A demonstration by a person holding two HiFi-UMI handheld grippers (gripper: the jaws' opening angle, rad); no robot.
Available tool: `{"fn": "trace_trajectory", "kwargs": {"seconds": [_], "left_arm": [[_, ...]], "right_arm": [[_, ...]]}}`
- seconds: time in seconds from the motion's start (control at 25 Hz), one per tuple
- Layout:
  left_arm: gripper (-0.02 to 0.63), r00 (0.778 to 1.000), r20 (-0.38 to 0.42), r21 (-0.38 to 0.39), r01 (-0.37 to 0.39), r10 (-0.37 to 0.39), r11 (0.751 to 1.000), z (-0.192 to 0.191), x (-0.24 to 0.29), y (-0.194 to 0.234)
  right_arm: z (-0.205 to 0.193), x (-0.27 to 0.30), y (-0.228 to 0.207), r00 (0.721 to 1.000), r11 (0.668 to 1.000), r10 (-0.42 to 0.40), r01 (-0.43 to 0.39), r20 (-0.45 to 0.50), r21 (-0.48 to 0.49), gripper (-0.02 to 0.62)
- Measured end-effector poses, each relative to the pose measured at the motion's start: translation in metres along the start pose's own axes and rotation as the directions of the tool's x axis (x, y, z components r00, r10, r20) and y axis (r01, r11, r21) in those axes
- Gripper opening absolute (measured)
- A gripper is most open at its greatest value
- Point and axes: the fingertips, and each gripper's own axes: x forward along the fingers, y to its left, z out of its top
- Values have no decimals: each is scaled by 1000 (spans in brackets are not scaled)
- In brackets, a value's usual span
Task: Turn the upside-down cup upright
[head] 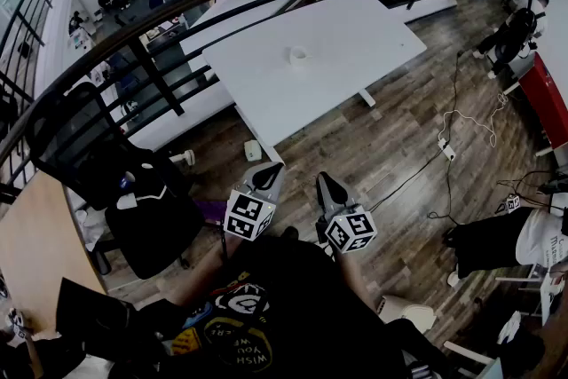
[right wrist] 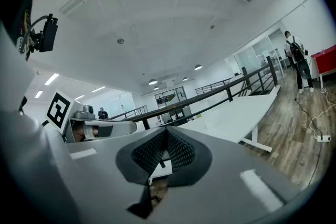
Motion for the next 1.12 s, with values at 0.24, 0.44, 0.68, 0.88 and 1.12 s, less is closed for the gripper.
{"fn": "trace_trajectory", "kwargs": {"seconds": [0.24,0.44,0.68,0.88,1.12], "left_arm": [[5,1000,5,-13,-7,7,1000,2,1,5],[5,1000,-9,-17,-5,5,1000,1,1,9],[5,1000,-29,-28,-10,10,1000,-10,-5,23],[5,1000,-17,-45,-23,22,999,-9,-9,50],[5,1000,-13,-80,-18,17,997,-12,-10,78]], "right_arm": [[1,3,1,1000,1000,10,-10,-7,-8,-3],[2,10,3,1000,1000,18,-18,-15,0,-3],[-14,27,8,999,998,32,-30,-35,56,-3],[-21,51,17,997,996,53,-50,-49,68,-3],[-29,71,24,996,997,44,-38,-83,70,-3]]}}
